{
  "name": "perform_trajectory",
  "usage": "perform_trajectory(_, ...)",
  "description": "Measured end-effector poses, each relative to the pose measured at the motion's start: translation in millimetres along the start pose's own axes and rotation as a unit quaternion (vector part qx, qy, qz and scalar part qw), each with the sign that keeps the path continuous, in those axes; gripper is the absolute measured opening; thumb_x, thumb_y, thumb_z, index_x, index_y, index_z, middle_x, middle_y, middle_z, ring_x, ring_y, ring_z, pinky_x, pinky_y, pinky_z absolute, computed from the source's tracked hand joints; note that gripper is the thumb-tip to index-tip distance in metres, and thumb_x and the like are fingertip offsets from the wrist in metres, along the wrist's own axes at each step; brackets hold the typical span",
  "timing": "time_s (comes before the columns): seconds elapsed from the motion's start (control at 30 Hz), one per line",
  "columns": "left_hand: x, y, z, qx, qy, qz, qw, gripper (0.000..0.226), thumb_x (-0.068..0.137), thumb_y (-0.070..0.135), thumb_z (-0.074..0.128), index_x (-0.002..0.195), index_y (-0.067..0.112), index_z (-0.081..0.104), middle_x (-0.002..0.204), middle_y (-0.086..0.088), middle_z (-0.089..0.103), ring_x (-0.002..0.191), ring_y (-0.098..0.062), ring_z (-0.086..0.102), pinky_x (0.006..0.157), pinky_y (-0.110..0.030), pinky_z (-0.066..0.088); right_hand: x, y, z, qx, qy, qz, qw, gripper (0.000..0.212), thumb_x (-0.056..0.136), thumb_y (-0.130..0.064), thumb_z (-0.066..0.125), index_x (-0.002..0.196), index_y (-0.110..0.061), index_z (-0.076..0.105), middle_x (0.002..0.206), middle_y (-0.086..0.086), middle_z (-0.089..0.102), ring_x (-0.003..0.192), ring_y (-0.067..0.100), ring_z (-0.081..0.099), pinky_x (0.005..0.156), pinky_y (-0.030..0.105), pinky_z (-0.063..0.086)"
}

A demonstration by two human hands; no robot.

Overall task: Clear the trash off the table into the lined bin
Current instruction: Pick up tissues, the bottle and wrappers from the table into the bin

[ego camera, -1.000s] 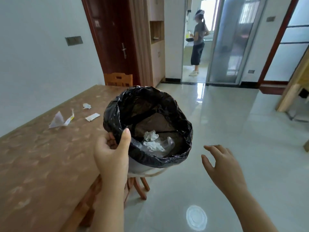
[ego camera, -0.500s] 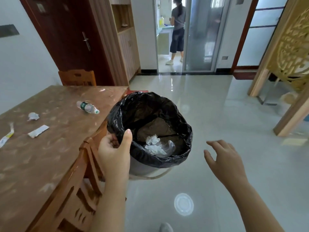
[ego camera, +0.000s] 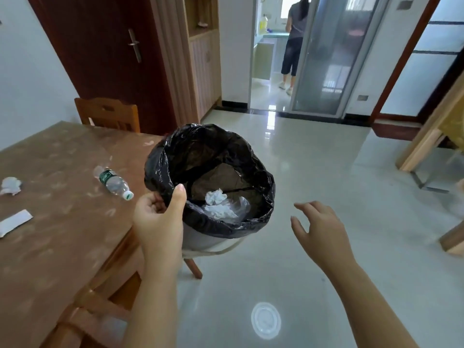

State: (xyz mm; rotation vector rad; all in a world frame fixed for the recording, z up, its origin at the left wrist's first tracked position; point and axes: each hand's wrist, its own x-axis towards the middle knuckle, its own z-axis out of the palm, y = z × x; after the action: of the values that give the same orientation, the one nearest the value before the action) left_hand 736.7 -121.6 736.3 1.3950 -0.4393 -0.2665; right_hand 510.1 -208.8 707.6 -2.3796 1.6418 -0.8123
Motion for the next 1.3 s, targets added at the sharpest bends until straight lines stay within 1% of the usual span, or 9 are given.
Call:
perform_trajectory(0.17, 59.5, -14.5, 14.8, -0.001, 0.076, 0.01, 0.997, 0.022, 0.059, 0.044, 0.069, 0.064, 0.027, 0.057, 0.069, 0.004, 0.062, 0.064, -0.011, 0.059, 0.06, -0.024, 0.047, 79.3, -10.4, 46.8, 0.031, -0.024, -0.047, 0.998, 0.028, 0.084, -0.02, 0.058, 0.11, -0.009, 0.06, 0.106, 0.01, 0.064, 0.097, 0.03, 0.056, 0.078, 0.034, 0.041)
perform_trajectory(0.3, 100.2, -26.0, 32.2, -0.01, 0.133, 0.032, 0.991, 0.014, 0.073, 0.027, 0.071, 0.069, 0.023, 0.058, 0.07, 0.003, 0.062, 0.063, -0.007, 0.058, 0.056, -0.015, 0.046, 146.3, -21.7, 93.2, 0.065, -0.056, -0.088, 0.992, 0.029, 0.084, -0.021, 0.057, 0.111, -0.011, 0.059, 0.108, 0.009, 0.063, 0.098, 0.029, 0.055, 0.076, 0.033, 0.042)
perform_trajectory(0.47, 157.6, -19.2, 52.1, -0.033, 0.23, 0.032, 0.972, 0.018, 0.076, 0.024, 0.07, 0.065, 0.016, 0.057, 0.064, 0.0, 0.057, 0.064, -0.015, 0.056, 0.064, -0.028, 0.05, 242.7, -42.4, 159.0, 0.111, -0.109, -0.175, 0.972, 0.029, 0.085, -0.022, 0.056, 0.112, -0.012, 0.059, 0.111, 0.008, 0.062, 0.102, 0.028, 0.054, 0.079, 0.032, 0.041)
perform_trajectory(0.63, 201.6, -6.1, 69.9, 0.009, 0.261, 0.04, 0.965, 0.024, 0.079, 0.017, 0.068, 0.061, 0.012, 0.052, 0.045, 0.011, 0.06, 0.049, -0.007, 0.055, 0.054, -0.021, 0.048, 335.6, -81.9, 197.8, 0.133, -0.16, -0.268, 0.941, 0.026, 0.082, -0.021, 0.059, 0.106, -0.012, 0.061, 0.1, 0.009, 0.063, 0.094, 0.031, 0.056, 0.074, 0.033, 0.043)
perform_trajectory(0.73, 220.7, -1.5, 73.6, 0.0, 0.3, 0.041, 0.953, 0.023, 0.076, 0.018, 0.069, 0.06, 0.012, 0.054, 0.055, -0.002, 0.063, 0.058, -0.016, 0.058, 0.061, -0.029, 0.049, 374.7, -116.6, 215.5, 0.154, -0.167, -0.307, 0.924, 0.026, 0.08, -0.018, 0.06, 0.105, -0.011, 0.062, 0.097, 0.011, 0.063, 0.093, 0.035, 0.055, 0.076, 0.038, 0.045)
perform_trajectory(0.8, 231.1, 0.7, 72.0, 0.005, 0.334, 0.043, 0.942, 0.025, 0.069, 0.028, 0.07, 0.06, 0.011, 0.053, 0.069, -0.015, 0.056, 0.067, -0.026, 0.051, 0.067, -0.039, 0.043, 387.0, -141.0, 227.2, 0.164, -0.181, -0.332, 0.911, 0.028, 0.079, -0.018, 0.06, 0.107, -0.011, 0.061, 0.101, 0.011, 0.063, 0.096, 0.033, 0.053, 0.079, 0.038, 0.045)
perform_trajectory(0.9, 247.0, 1.3, 63.3, 0.02, 0.383, 0.051, 0.922, 0.028, 0.064, 0.033, 0.07, 0.059, 0.012, 0.052, 0.083, -0.016, 0.054, 0.073, -0.029, 0.048, 0.069, -0.042, 0.041, 397.9, -175.7, 249.2, 0.172, -0.204, -0.367, 0.891, 0.03, 0.081, -0.021, 0.06, 0.109, -0.011, 0.06, 0.104, 0.01, 0.062, 0.1, 0.032, 0.052, 0.08, 0.038, 0.045)
perform_trajectory(1.13, 287.1, -16.6, 14.9, 0.077, 0.498, 0.08, 0.86, 0.031, 0.069, 0.029, 0.071, 0.054, 0.022, 0.045, 0.052, 0.007, 0.045, 0.059, -0.019, 0.041, 0.058, -0.03, 0.035, 399.2, -261.0, 310.7, 0.178, -0.265, -0.419, 0.85, 0.031, 0.084, -0.025, 0.056, 0.112, -0.013, 0.058, 0.114, 0.01, 0.061, 0.11, 0.03, 0.049, 0.086, 0.04, 0.044)
perform_trajectory(1.3, 300.4, -35.2, -25.4, 0.084, 0.554, 0.064, 0.826, 0.03, 0.064, 0.039, 0.069, 0.057, 0.025, 0.044, 0.056, 0.011, 0.045, 0.058, -0.011, 0.043, 0.059, -0.025, 0.038, 381.5, -311.4, 351.9, 0.178, -0.334, -0.451, 0.808, 0.031, 0.085, -0.025, 0.055, 0.114, -0.015, 0.057, 0.116, 0.007, 0.059, 0.111, 0.026, 0.05, 0.084, 0.038, 0.047)
